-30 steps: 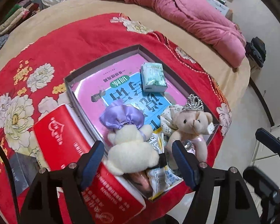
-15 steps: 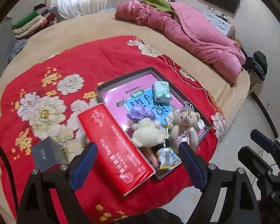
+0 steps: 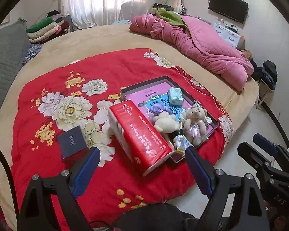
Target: Organize soft objects
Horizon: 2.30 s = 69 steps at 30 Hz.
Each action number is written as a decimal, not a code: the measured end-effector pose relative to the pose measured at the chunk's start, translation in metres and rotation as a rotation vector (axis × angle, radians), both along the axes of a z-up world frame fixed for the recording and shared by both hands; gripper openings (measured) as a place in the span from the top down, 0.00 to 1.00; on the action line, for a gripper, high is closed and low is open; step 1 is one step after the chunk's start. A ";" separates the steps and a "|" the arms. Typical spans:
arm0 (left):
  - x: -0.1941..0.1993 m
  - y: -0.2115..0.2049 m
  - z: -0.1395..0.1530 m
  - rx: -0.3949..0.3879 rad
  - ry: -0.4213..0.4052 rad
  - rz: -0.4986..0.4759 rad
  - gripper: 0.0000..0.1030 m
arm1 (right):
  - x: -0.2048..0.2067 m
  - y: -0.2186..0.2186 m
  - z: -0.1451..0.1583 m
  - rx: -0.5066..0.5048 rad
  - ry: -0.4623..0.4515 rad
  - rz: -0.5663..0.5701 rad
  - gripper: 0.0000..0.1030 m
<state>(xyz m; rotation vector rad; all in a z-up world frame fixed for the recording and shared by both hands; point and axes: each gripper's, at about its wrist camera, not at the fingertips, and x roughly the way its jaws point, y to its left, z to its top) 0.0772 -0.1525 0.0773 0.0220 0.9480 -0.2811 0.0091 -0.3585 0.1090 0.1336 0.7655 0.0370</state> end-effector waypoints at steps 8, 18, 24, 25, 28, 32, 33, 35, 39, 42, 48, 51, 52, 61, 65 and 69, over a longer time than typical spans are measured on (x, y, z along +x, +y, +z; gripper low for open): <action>-0.020 0.021 0.000 -0.007 -0.013 0.031 0.13 | -0.017 0.019 0.005 -0.055 -0.023 -0.011 0.26; -0.049 0.026 -0.008 -0.001 -0.019 0.029 0.13 | -0.050 0.029 -0.005 -0.077 -0.020 -0.101 0.26; -0.062 0.028 -0.015 0.007 -0.015 0.032 0.13 | -0.061 0.029 -0.018 -0.059 0.031 -0.108 0.26; -0.064 0.028 -0.016 0.006 -0.015 0.033 0.13 | -0.063 0.029 -0.018 -0.056 0.031 -0.113 0.26; -0.069 0.027 -0.019 0.008 -0.016 0.039 0.13 | -0.069 0.027 -0.023 -0.065 0.031 -0.134 0.26; -0.076 0.024 -0.022 0.010 -0.023 0.037 0.13 | -0.075 0.028 -0.031 -0.055 0.037 -0.152 0.26; -0.078 0.023 -0.023 0.011 -0.023 0.032 0.13 | -0.075 0.029 -0.032 -0.057 0.041 -0.155 0.26; -0.081 0.021 -0.024 0.010 -0.021 0.028 0.13 | -0.077 0.029 -0.033 -0.049 0.038 -0.159 0.26; -0.087 0.021 -0.025 0.021 -0.024 0.030 0.13 | -0.078 0.030 -0.034 -0.050 0.044 -0.167 0.26; -0.089 0.022 -0.025 0.024 -0.023 0.036 0.13 | -0.080 0.032 -0.035 -0.057 0.042 -0.167 0.26; -0.093 0.024 -0.025 0.027 -0.023 0.041 0.13 | -0.082 0.036 -0.034 -0.067 0.039 -0.164 0.26; -0.094 0.027 -0.024 0.027 -0.023 0.047 0.13 | -0.083 0.037 -0.033 -0.070 0.037 -0.159 0.26; -0.094 0.027 -0.023 0.027 -0.025 0.050 0.13 | -0.083 0.037 -0.032 -0.071 0.037 -0.159 0.26; -0.095 0.028 -0.024 0.029 -0.021 0.052 0.13 | -0.082 0.039 -0.035 -0.071 0.049 -0.146 0.25; -0.095 0.028 -0.026 0.030 -0.019 0.049 0.13 | -0.082 0.040 -0.035 -0.070 0.053 -0.143 0.25; -0.096 0.028 -0.026 0.033 -0.019 0.051 0.13 | -0.082 0.041 -0.035 -0.071 0.053 -0.142 0.25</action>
